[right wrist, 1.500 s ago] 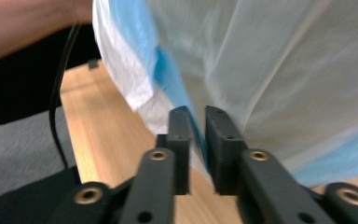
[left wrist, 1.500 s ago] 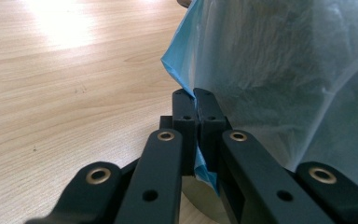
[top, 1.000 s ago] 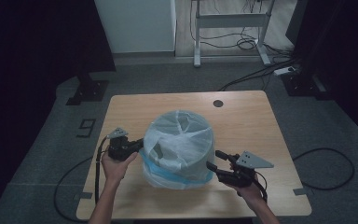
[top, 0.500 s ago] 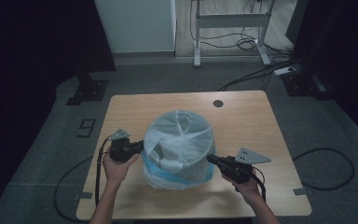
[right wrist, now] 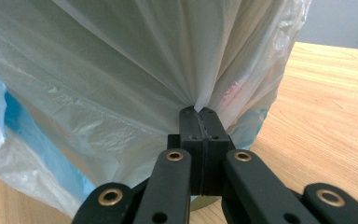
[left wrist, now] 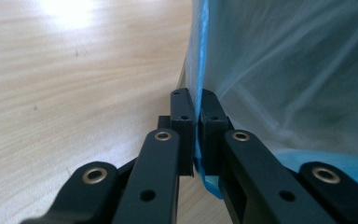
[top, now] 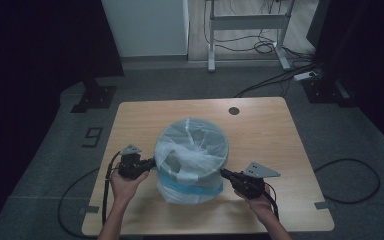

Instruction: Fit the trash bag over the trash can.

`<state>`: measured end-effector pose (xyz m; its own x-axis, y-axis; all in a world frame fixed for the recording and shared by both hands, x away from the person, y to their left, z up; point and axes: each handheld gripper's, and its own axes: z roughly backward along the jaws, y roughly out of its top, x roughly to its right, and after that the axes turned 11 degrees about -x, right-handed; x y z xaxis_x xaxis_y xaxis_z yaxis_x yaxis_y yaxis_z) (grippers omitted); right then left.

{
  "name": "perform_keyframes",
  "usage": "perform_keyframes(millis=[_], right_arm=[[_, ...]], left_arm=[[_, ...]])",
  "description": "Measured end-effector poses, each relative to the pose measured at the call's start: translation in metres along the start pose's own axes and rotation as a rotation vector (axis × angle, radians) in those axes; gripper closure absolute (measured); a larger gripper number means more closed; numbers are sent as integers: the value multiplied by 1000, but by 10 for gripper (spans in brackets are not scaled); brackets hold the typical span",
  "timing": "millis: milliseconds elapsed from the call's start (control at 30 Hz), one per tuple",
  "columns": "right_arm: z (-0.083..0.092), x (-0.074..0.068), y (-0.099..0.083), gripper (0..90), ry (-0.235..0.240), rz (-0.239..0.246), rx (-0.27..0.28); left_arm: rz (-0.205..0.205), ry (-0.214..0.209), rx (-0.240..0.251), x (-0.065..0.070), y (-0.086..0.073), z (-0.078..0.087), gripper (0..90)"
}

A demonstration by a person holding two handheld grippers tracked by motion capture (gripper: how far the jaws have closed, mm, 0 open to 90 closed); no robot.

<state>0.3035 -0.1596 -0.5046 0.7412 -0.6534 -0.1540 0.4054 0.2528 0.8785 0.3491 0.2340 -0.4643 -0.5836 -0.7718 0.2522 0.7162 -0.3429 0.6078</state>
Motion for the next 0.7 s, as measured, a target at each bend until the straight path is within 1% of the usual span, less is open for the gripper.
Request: perform_keyframes(millis=[67,133,233,300,367,400,467,600,633,667,700], right_arm=[[2,-1,-1,887,-15,-10,9],[8,-4,-1,764,-44,-20,33],[23,-16,1,651,-33,1,70],[30,-27,2,618,-1,24,80],[33,-39,2,575,50,54,76],[33,-46,2,551,82,71,67],[28,-56,3,524,125,98,50],[14,-68,6,498,163,153,23],[11,-69,7,500,162,163,12],[8,-70,7,521,160,168,5],[5,-70,6,567,163,172,-2]], left_arm=[[1,-5,4,0,-3,-1,868],[-6,-1,2,1,-4,0,867],[-5,-4,17,2,-5,3,866],[-3,-5,28,2,-5,5,867],[0,-7,36,2,-5,6,866],[1,-6,37,2,-5,7,867],[0,-9,40,3,-6,7,866],[-4,-10,42,4,-6,8,867],[-4,-10,43,4,-6,9,867],[-3,-11,44,4,-6,9,867],[-4,-11,44,3,-6,9,867]])
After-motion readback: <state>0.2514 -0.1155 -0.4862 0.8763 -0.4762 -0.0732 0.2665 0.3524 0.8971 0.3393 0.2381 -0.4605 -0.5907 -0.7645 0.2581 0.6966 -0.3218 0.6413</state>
